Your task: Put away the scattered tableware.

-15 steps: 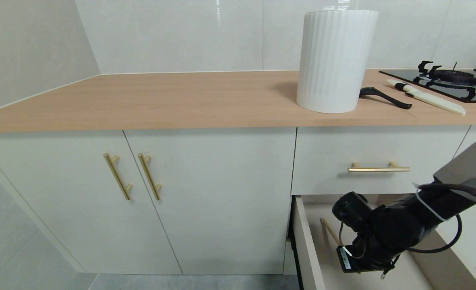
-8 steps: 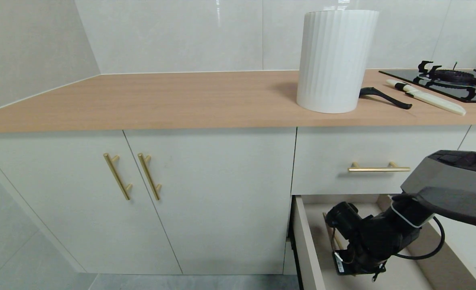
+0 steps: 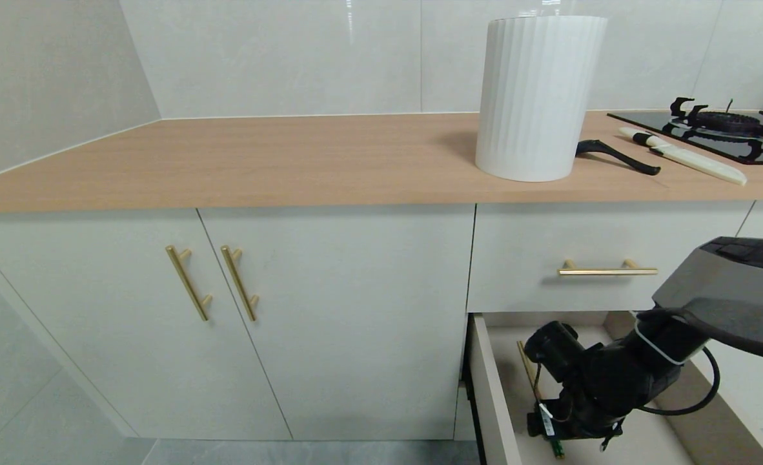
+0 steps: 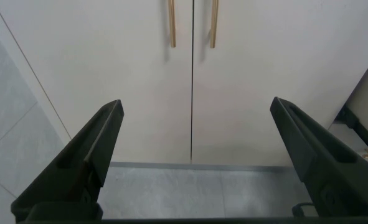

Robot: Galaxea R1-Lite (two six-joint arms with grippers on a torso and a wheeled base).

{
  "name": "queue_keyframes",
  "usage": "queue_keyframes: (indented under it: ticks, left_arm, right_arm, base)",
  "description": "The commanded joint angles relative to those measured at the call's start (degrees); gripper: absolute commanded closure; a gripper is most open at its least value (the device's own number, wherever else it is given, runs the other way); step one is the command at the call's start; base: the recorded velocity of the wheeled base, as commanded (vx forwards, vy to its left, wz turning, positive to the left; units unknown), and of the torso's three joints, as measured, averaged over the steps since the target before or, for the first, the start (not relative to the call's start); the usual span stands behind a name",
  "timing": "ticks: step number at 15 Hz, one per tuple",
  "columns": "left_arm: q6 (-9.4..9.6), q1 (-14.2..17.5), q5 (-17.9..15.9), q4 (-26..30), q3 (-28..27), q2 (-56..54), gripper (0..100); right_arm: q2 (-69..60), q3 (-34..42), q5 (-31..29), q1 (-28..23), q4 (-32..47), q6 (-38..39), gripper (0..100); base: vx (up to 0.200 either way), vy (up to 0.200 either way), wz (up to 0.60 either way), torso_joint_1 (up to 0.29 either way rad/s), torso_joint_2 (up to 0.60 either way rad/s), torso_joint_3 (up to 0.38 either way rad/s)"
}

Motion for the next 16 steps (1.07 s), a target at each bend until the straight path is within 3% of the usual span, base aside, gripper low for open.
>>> queue_keyframes:
  ticks: [1,3,6,7,10,16]
  left_arm:
    - [-0.01,0.0,0.0,0.0,0.1,0.1,0]
    - [-0.01,0.0,0.0,0.0,0.0,0.1,0]
    - [-0.01,0.0,0.0,0.0,0.1,0.1,0]
    - [-0.01,0.0,0.0,0.0,0.0,0.1,0]
    - [-0.01,0.0,0.0,0.0,0.0,0.1,0]
    - [-0.01,0.0,0.0,0.0,0.1,0.1,0]
  right_arm:
    - [-11.5,2.9,0.4,0.2,0.4,-0.6,0]
    - [-23.1,2.2,0.9,-0.8,8.2,-1.4,0]
    - [-39.8,-12.5,6.8,-8.1,37.2,-3.6,0]
    - [-41.4,-16.3,7.7,-10.6,42.8,-3.7,0]
    - [-43.9,-18.7,10.0,-20.7,45.2,-11.0,0]
    - [-48.2,-17.2,10.3,-22.2,44.0,-15.4,0]
  base:
    - [0.000,0.000,0.00,0.000,0.00,0.000]
    - [0.000,0.000,0.00,0.000,0.00,0.000]
    - [0.000,0.000,0.00,0.000,0.00,0.000]
    - [0.000,0.000,0.00,0.000,0.00,0.000]
    - [0.000,0.000,0.00,0.000,0.00,0.000]
    - [0.000,0.000,0.00,0.000,0.00,0.000]
